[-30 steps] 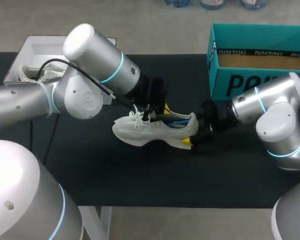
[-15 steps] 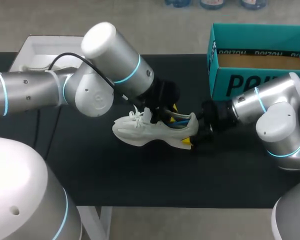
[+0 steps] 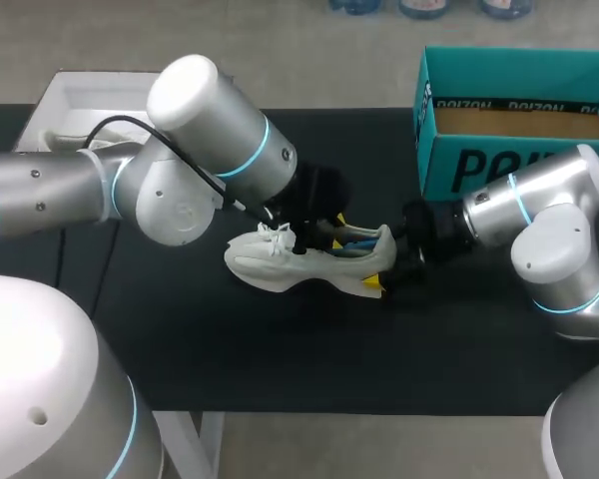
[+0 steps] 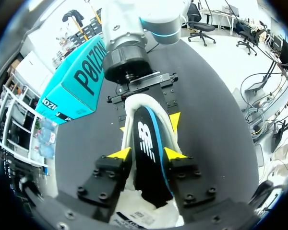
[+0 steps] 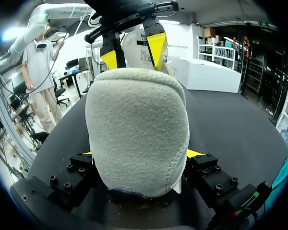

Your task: Take the shoe out of the shoebox, open the shoe tongue, remove and reinsert the insole, then place the shoe into the shoebox

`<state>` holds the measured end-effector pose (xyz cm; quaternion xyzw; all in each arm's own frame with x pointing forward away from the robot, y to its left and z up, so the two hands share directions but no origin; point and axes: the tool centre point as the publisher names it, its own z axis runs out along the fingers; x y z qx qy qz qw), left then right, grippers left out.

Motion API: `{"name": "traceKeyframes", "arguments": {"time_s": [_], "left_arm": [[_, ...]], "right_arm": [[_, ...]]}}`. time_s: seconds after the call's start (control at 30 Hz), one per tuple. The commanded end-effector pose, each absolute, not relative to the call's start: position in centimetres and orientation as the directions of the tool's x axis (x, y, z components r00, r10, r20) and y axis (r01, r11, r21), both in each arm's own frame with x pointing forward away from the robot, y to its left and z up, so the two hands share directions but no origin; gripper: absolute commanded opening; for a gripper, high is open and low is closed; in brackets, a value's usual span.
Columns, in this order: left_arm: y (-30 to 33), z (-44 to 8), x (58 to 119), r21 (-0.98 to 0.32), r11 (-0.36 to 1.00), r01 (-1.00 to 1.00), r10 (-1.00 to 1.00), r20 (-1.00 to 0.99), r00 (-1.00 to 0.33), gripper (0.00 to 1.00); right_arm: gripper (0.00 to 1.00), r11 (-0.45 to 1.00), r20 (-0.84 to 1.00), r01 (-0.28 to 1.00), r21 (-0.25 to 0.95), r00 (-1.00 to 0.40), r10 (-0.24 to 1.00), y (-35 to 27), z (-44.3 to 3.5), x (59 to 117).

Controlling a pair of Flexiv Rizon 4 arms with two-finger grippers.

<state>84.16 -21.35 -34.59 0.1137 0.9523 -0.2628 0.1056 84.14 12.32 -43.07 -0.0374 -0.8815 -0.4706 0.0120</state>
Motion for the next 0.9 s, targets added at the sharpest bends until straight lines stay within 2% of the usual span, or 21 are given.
{"name": "traceKeyframes", "arguments": {"time_s": [0.03,0.23,0.8,0.9], "left_arm": [[-20.8,-34.6,83.7,-0.478,0.835,0.271,0.158,-0.262,-0.952,0.41],[-21.0,-35.9,83.9,-0.464,0.851,0.246,0.141,-0.249,-0.958,0.40],[-21.3,-37.2,84.1,-0.423,0.882,0.209,0.085,-0.292,-0.953,0.48],[-21.3,-37.4,84.3,-0.391,0.900,0.194,0.075,-0.298,-0.952,0.46]], "right_arm": [[0.00,0.556,0.056,0.077,0.827,-0.997,0.055,12.5,-43.6,83.9],[0.00,0.556,0.056,0.077,0.827,-0.997,0.055,12.5,-43.6,83.9],[0.00,0.556,0.056,0.077,0.827,-0.997,0.055,12.5,-43.6,83.9],[0.00,0.556,0.056,0.077,0.827,-0.997,0.055,12.5,-43.6,83.9]]}}
